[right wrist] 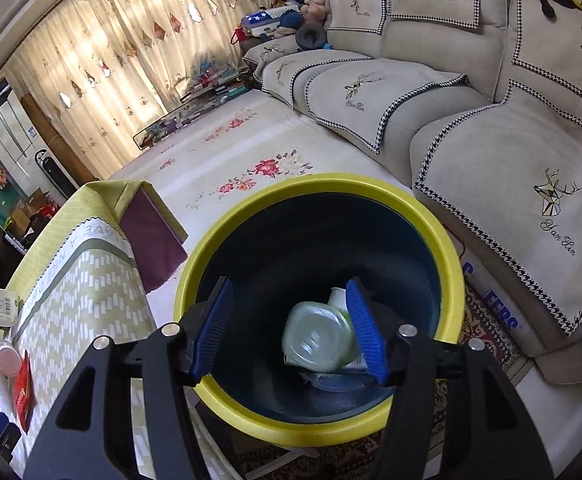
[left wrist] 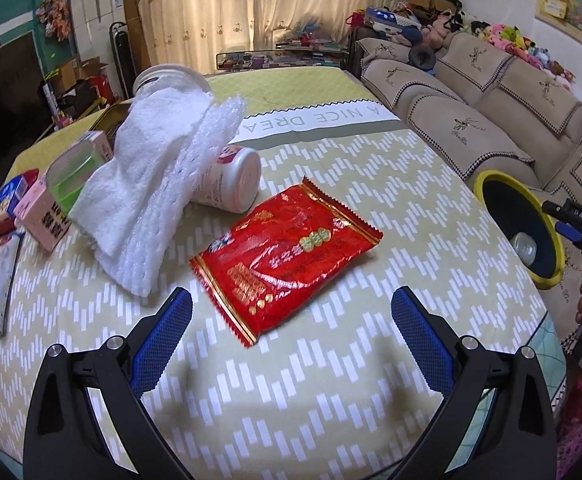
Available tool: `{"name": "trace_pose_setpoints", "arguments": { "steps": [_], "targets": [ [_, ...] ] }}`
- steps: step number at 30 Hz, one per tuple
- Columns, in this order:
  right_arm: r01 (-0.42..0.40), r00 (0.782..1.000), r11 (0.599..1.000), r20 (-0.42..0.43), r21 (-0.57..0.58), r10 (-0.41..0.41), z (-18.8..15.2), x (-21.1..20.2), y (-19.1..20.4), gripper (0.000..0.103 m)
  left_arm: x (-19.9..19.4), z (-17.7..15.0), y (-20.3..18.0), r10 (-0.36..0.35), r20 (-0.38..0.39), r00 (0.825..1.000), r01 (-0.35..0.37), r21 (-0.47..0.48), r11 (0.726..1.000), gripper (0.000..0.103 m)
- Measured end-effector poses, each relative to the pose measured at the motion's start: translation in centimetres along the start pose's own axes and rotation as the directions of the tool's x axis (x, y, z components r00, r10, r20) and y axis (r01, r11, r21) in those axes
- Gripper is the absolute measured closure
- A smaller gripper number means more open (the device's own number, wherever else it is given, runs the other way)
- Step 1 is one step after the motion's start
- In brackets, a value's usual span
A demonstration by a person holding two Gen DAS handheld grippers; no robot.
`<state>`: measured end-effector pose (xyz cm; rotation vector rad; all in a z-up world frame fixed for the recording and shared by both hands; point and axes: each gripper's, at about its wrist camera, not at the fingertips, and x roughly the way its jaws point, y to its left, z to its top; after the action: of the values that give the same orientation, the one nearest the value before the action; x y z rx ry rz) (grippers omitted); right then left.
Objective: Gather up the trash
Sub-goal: 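Grasp the red snack packet with the left gripper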
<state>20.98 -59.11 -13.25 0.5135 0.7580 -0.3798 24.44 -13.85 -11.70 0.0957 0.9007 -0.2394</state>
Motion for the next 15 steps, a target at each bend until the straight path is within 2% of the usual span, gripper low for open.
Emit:
{"name": "trace_pose_setpoints", "arguments": {
  "steps": [5, 8, 15],
  "targets": [
    [-0.009, 1.000, 1.000, -0.005, -0.002, 0.009, 0.0, -0.1, 0.3, 0.046, 1.0, 1.1, -0.8, -0.004, -0.006, 1.000, 0.004, 0.054, 0.999, 0.005],
    [-0.015, 1.000, 1.000, -0.008, -0.001, 0.015, -0.1, -0.1, 0.4, 0.046, 2.1, 1.5, -1.0, 0.024, -0.019, 1.000, -0.022, 0.082, 0.996, 0.005],
    [-0.022, 1.000, 1.000, -0.012, 0.007, 0.022, -0.1, 0.1, 0.2, 0.045, 4.1, 1.9, -1.1, 0.037, -0.059, 0.998, -0.031, 0.102, 0.994, 0.006]
  ]
}}
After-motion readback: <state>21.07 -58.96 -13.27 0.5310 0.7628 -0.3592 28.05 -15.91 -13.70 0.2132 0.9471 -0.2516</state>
